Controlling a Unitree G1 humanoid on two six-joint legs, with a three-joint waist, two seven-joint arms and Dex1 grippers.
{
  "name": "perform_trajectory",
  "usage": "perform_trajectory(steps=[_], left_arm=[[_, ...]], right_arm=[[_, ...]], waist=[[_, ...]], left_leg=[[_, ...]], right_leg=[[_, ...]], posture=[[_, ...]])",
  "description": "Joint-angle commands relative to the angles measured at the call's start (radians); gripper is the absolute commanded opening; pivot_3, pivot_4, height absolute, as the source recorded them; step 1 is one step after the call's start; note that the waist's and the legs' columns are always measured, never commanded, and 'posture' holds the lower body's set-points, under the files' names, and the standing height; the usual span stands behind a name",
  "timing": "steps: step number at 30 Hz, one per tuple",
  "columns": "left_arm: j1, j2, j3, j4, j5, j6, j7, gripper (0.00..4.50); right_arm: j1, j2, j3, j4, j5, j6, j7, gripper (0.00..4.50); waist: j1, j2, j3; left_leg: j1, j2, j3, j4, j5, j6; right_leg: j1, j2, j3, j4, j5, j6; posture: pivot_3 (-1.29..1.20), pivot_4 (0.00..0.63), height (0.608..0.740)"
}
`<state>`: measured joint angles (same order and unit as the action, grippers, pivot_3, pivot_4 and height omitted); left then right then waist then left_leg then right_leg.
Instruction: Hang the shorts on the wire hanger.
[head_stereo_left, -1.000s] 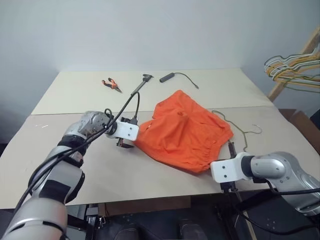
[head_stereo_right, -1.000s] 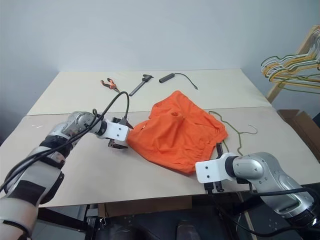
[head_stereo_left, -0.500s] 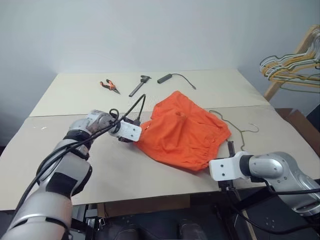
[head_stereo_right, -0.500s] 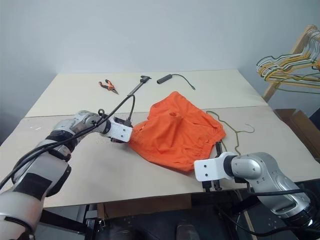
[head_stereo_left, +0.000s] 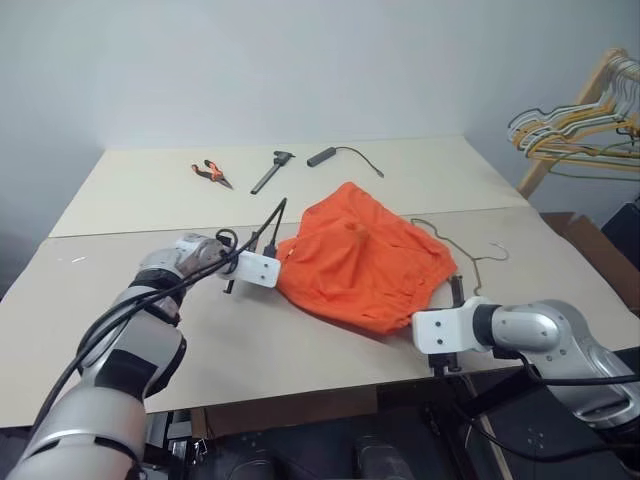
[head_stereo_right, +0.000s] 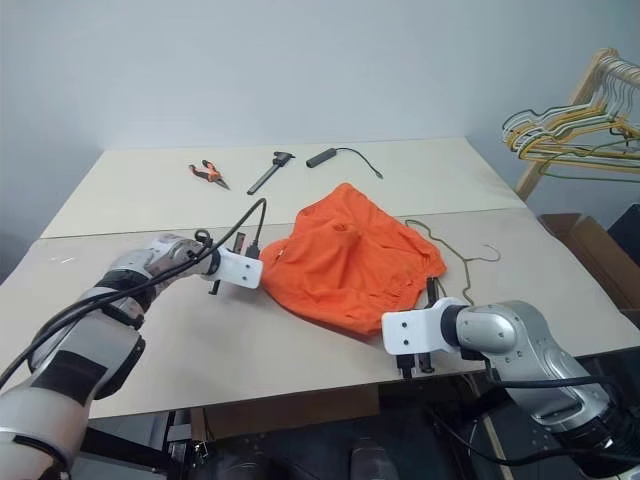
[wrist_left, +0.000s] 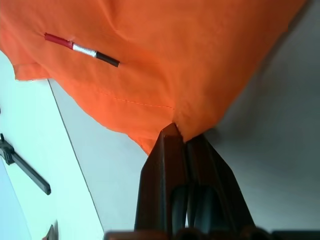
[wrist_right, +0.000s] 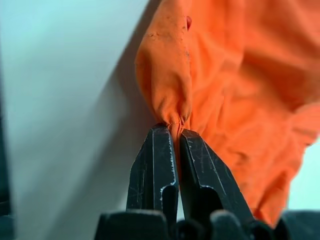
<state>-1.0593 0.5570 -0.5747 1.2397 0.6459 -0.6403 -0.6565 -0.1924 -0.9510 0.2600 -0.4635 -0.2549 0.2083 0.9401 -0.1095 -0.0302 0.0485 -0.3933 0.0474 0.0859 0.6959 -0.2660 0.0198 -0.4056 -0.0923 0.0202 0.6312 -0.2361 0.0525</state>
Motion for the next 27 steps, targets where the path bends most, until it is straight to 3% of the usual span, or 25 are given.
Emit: perform_trajectory(steps=[1, 5, 9, 13, 18, 20, 24, 27], left_arm=[[-0.003, 0.085, 0.013, -0.018, -0.006, -0.045, -0.040, 0.02], [0.035, 0.200, 0.055, -0.086, -0.070, -0.105, -0.158, 0.02], [0.181, 0.389, 0.125, -0.309, -0.219, -0.138, -0.367, 0.02], [0.481, 0.606, 0.242, -0.718, -0.449, 0.014, -0.537, 0.02], [0.949, 0.842, 0.477, -1.166, -0.664, 0.234, -0.560, 0.02], [1.148, 0.875, 0.628, -1.323, -0.725, 0.326, -0.588, 0.02], [1.452, 0.797, 0.944, -1.610, -0.774, 0.488, -0.718, 0.02], [1.543, 0.727, 1.040, -1.767, -0.830, 0.608, -0.745, 0.02]], right_arm=[[-0.035, 0.022, -0.011, 0.024, -0.029, -0.009, -0.023, 0.00], [-0.067, 0.060, 0.003, 0.084, -0.050, -0.049, -0.048, 0.00], [-0.110, 0.092, 0.028, 0.188, -0.070, -0.171, -0.090, 0.00], [-0.150, 0.113, 0.046, 0.271, -0.060, -0.271, -0.105, 0.00], [-0.175, 0.117, 0.048, 0.345, -0.020, -0.434, -0.105, 0.00], [-0.178, 0.108, 0.046, 0.368, -0.001, -0.492, -0.097, 0.00], [-0.180, 0.064, 0.034, 0.426, 0.064, -0.637, -0.057, 0.00], [-0.184, 0.019, 0.024, 0.450, 0.144, -0.685, 0.012, 0.00]], waist=[[-0.005, 0.000, 0.000], [-0.009, 0.000, 0.000], [-0.018, 0.001, 0.002], [-0.019, 0.002, 0.004], [-0.001, 0.002, 0.013], [0.013, 0.002, 0.021], [0.049, 0.005, 0.030], [0.060, 0.007, 0.033]], left_leg=[[0.000, 0.000, 0.000, -0.001, 0.000, 0.000], [-0.001, 0.000, 0.000, -0.001, -0.001, 0.000], [-0.001, 0.002, 0.001, -0.001, -0.002, 0.000], [-0.001, 0.003, 0.001, -0.001, -0.002, 0.000], [-0.001, 0.004, 0.001, -0.001, -0.004, 0.001], [0.001, 0.004, 0.002, -0.001, -0.004, 0.001], [0.005, 0.003, 0.005, -0.001, -0.004, 0.001], [0.007, 0.004, 0.007, -0.001, -0.004, 0.000]], right_leg=[[0.000, 0.000, 0.000, 0.000, 0.000, 0.000], [-0.001, 0.000, 0.000, 0.000, -0.001, 0.000], [-0.002, 0.000, 0.000, 0.001, -0.001, -0.001], [-0.003, 0.000, 0.001, 0.002, -0.002, -0.002], [-0.004, 0.000, 0.002, 0.002, -0.002, -0.002], [-0.002, -0.001, 0.002, 0.002, -0.002, -0.002], [0.001, -0.002, 0.002, 0.002, -0.003, -0.003], [0.002, -0.001, 0.002, 0.002, -0.006, -0.008]], posture=[[-0.16, 0.040, 0.740], [-0.15, 0.046, 0.740], [-0.12, 0.054, 0.740], [-0.09, 0.066, 0.740], [-0.07, 0.087, 0.740], [-0.06, 0.090, 0.740], [-0.05, 0.097, 0.740], [-0.05, 0.098, 0.740]])
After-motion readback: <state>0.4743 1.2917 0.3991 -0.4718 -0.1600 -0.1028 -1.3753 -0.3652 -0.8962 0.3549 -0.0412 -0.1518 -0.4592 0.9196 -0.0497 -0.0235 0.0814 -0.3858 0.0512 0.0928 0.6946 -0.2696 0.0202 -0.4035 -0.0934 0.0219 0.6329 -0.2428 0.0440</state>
